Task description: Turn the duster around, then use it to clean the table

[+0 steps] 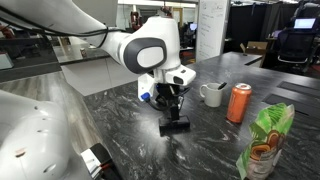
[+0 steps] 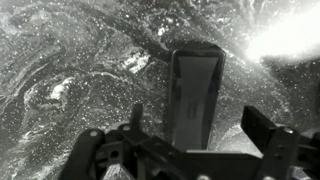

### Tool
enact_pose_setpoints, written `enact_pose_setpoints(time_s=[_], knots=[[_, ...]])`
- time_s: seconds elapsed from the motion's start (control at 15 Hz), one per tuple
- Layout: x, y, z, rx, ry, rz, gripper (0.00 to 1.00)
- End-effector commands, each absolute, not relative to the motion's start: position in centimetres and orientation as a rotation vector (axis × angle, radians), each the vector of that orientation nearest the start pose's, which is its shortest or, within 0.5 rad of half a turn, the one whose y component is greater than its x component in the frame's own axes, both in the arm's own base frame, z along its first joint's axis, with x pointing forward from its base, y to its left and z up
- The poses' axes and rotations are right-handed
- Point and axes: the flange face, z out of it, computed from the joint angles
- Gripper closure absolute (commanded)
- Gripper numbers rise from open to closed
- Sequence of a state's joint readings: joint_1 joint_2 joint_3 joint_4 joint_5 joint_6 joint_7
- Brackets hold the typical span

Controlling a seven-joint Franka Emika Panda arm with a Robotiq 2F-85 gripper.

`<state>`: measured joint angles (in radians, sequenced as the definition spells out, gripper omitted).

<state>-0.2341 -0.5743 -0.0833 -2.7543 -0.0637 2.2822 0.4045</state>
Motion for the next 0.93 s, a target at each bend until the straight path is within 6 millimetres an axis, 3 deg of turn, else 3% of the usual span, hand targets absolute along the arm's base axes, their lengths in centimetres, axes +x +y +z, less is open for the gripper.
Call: enact_pose_setpoints(time_s=[0.0,0.33,0.4,0.47,0.87], knots=[[35.3,-11.6,37.6,-2.979,0.963,-0.099,0.00],[36.4,-11.3,36.3,-2.993,0.914,-0.031,0.00],[36.7,-11.4,36.1,-2.989,0.912,-0.032,0.25],[36.9,-11.4,36.1,-2.987,0.914,-0.034,0.26],[37.6,-12.1,36.5,-2.974,0.947,-0.052,0.70]])
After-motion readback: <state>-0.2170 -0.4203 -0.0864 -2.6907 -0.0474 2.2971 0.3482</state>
